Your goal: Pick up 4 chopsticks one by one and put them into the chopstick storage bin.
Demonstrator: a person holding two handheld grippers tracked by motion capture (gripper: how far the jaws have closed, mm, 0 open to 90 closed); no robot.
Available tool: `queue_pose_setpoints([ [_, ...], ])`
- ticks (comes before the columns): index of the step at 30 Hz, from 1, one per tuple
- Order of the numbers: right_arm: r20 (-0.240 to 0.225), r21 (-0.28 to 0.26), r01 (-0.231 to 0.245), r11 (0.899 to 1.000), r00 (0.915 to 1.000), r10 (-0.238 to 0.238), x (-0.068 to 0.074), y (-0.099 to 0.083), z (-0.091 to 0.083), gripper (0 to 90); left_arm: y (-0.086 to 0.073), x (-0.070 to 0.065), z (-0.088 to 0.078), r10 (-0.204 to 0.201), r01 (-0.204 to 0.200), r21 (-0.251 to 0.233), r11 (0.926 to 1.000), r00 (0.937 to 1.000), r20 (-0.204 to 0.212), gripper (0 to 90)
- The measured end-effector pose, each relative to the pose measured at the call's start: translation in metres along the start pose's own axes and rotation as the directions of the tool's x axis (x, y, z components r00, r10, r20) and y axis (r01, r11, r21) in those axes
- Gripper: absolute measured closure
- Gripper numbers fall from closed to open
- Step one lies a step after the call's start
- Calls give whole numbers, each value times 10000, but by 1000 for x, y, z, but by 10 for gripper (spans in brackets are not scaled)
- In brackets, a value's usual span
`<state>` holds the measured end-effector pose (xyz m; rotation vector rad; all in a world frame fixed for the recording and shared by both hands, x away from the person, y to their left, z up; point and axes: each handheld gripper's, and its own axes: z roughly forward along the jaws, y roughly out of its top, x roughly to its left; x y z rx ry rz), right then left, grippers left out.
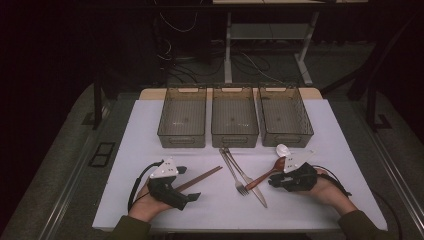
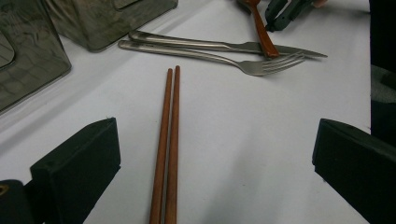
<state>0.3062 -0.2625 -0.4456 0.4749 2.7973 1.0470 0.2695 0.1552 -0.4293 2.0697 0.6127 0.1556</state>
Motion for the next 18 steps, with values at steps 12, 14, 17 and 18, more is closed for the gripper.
queue_pose_setpoints([
  [12,376,-360,-892,9954,9952,906,-2,-34,-51,694,0,1,-1,16,-16,-56,10000,10000,20,0],
  [14,533,-370,-1032,9940,9930,1051,-2,-45,-61,694,0,0,-1,16,-16,-63,10000,10000,17,0],
  [17,860,-435,-1198,9918,9887,1232,-4,-61,-75,694,0,0,-1,-3,3,-56,10000,10000,6,0],
  [18,917,-457,-1280,9907,9870,1317,-4,-66,-79,694,0,0,-2,1,-1,-52,10000,10000,2,0],
])
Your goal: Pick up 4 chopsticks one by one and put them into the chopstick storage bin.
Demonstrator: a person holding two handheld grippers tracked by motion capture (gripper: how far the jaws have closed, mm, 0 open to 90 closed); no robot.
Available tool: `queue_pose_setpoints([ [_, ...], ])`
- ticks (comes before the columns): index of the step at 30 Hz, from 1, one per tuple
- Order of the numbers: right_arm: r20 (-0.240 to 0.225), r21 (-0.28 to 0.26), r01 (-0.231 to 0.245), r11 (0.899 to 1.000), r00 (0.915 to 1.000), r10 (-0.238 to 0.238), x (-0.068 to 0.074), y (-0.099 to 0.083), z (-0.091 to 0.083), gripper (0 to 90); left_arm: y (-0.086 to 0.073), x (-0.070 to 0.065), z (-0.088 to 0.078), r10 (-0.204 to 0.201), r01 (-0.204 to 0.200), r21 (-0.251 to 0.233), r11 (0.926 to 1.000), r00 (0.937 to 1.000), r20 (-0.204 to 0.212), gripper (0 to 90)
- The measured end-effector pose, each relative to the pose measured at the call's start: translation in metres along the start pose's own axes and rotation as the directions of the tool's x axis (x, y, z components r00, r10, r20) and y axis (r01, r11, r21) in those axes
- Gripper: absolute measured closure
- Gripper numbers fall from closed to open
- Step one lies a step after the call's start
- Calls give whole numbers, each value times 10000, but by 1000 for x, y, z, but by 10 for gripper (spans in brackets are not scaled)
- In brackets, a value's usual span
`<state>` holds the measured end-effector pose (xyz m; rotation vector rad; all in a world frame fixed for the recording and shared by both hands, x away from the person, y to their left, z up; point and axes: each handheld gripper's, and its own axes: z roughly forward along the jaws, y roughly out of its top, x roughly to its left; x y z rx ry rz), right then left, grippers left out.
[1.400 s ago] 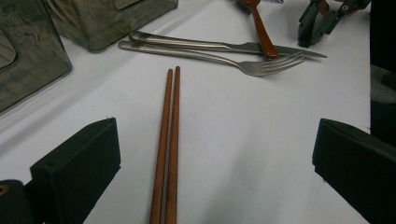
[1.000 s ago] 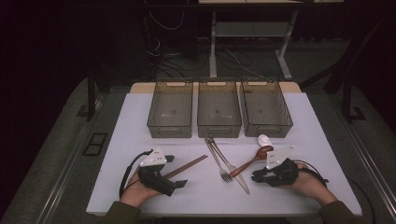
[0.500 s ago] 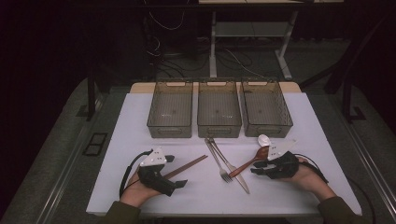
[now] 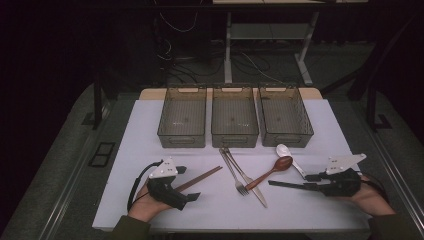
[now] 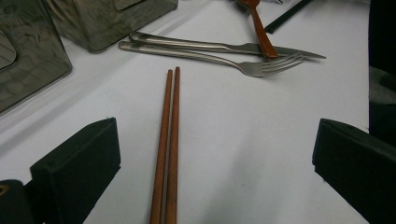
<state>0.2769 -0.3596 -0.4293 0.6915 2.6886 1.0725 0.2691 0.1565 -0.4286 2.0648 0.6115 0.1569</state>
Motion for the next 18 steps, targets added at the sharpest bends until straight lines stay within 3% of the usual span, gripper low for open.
queue_pose_setpoints([
  [4,157,193,-180,9997,9997,177,-5,-13,-5,694,0,0,1,2,-2,18,10000,10000,-1,0],
  [9,-92,336,-68,9994,9999,71,-5,-12,-1,696,0,-1,1,-9,9,27,10000,10000,17,0],
  [13,-209,779,16,9970,9998,1,-4,-12,6,720,0,0,1,-12,12,37,10000,10000,21,0],
  [18,-287,829,57,9965,9996,-33,-4,-12,7,757,0,-1,1,-27,27,26,10000,10000,41,0],
])
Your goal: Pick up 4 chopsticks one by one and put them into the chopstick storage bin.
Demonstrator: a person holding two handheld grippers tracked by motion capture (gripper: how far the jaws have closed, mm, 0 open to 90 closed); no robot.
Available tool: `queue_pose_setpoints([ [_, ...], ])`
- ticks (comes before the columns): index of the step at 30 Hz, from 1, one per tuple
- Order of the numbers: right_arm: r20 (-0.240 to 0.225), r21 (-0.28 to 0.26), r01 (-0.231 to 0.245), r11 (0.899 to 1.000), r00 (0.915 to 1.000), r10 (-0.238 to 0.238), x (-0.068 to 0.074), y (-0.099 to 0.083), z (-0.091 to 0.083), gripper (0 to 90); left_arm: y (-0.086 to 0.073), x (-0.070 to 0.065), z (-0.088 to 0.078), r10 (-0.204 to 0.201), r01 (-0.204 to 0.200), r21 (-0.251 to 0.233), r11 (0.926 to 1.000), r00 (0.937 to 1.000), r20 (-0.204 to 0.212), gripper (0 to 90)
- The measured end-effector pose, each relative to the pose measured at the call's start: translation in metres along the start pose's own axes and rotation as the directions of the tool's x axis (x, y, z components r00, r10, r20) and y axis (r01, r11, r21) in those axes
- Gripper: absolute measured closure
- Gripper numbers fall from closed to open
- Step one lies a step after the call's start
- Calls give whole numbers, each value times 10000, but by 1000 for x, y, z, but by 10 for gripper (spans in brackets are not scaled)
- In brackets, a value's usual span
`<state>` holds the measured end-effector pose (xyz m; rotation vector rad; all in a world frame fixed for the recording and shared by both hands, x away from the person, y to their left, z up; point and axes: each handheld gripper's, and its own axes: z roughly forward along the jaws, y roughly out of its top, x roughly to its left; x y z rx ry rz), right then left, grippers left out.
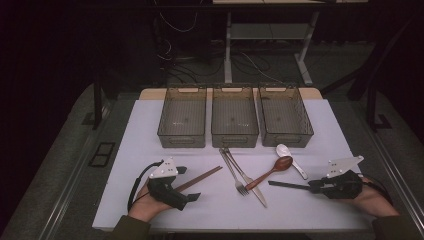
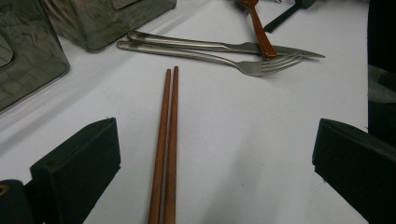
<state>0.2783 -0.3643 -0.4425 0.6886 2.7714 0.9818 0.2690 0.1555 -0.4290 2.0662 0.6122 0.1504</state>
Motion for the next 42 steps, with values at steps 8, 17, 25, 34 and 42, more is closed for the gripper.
queue_pose_setpoints([
  [8,-98,146,-93,9999,9999,94,3,2,-1,778,0,0,0,6,-6,19,10000,10000,-1,0],
  [17,-143,367,-36,9993,9999,42,22,12,4,803,0,0,1,26,-27,64,10000,10000,66,0],
  [25,-208,427,29,9991,9998,-21,30,16,9,816,0,-1,0,27,-27,69,10000,10000,71,0],
  [34,61,129,-36,9999,10000,35,26,16,4,801,0,-1,0,20,-20,69,10000,10000,69,0],
  [42,318,-236,-221,9995,9992,228,17,17,0,768,0,0,1,40,-41,66,10000,10000,80,0],
])
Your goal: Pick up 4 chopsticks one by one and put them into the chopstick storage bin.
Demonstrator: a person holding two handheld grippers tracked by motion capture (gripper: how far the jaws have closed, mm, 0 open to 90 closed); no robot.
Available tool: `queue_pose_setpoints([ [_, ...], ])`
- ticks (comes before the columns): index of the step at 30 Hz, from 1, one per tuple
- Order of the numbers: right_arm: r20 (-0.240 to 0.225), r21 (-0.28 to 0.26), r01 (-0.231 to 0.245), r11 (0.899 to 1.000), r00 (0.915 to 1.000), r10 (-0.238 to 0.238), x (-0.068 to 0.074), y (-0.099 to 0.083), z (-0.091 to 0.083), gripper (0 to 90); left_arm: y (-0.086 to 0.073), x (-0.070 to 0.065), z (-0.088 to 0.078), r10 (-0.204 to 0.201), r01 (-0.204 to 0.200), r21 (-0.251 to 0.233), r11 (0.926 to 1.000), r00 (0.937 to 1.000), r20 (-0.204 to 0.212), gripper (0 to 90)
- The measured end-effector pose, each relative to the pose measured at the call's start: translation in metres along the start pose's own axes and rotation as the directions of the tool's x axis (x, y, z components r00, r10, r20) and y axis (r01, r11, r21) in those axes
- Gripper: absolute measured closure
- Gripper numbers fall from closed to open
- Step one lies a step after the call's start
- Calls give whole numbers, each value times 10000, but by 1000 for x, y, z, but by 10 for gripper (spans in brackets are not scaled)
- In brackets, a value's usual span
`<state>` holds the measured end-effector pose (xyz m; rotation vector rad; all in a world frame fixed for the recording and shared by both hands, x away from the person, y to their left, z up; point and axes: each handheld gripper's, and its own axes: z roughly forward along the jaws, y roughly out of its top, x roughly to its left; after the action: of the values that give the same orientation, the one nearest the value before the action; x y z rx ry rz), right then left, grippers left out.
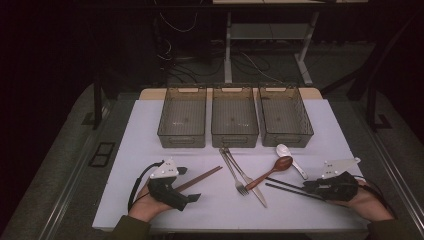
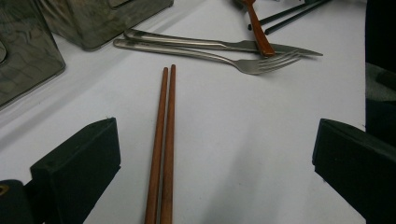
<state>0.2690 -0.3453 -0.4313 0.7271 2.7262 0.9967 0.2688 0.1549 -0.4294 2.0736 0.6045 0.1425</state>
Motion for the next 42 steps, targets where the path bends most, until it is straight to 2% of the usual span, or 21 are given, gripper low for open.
queue_pose_setpoints([
  [6,125,-159,-209,9997,9997,211,-3,1,1,735,0,0,0,-18,18,-11,10000,10000,3,0],
  [12,-79,-212,-363,9991,9993,362,-7,4,9,738,0,0,0,-64,64,-10,10000,10000,-3,0],
  [17,-315,-118,-222,9997,9993,218,-7,6,15,762,0,0,0,-12,12,-13,10000,10000,9,0],
  [21,-323,188,-16,9998,9995,22,-4,7,21,779,0,0,0,6,-6,-16,10000,10000,9,0],
  [29,-165,119,317,9994,9994,-315,-1,5,21,816,0,0,1,-14,14,-18,10000,10000,8,0],
  [31,-180,50,363,9993,9992,-362,-2,4,21,848,0,0,1,-5,5,-19,10000,10000,7,0],
  [42,-292,45,586,9983,9979,-584,-4,5,21,856,0,0,1,-11,11,-39,10000,10000,29,0],
])
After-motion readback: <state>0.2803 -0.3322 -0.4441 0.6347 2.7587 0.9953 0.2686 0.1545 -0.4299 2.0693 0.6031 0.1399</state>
